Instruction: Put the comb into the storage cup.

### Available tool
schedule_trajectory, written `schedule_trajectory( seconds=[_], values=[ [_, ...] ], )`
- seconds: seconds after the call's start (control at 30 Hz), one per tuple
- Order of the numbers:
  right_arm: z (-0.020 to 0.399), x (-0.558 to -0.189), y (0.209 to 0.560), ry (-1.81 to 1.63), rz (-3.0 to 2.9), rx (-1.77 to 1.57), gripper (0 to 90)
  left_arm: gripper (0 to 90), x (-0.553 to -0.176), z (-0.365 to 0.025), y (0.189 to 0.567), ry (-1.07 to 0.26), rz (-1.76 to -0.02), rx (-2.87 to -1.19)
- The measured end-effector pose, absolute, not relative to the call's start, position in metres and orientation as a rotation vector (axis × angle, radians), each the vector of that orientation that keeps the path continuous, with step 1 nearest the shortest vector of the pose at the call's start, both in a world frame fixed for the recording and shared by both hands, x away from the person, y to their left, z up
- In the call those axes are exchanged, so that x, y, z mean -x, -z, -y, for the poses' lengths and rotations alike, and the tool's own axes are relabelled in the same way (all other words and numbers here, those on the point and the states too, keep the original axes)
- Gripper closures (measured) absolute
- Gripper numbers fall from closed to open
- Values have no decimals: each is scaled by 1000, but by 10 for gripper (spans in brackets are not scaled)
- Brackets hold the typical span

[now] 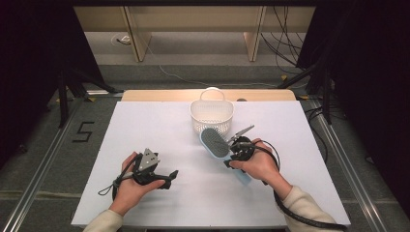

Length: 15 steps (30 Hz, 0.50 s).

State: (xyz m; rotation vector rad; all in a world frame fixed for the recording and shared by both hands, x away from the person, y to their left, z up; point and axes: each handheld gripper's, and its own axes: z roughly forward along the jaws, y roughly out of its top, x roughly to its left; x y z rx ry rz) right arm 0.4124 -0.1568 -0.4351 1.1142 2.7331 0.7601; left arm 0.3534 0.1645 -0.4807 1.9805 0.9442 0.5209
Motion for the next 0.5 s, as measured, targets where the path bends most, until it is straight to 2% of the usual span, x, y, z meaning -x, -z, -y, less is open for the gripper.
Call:
schedule_trajectory(
  seconds=[0.5],
  values=[
    [166, -413, 427, -927, -2647, -1133, 708, 28, -353, -165, 480, -521, -947, -1976]
  ],
)
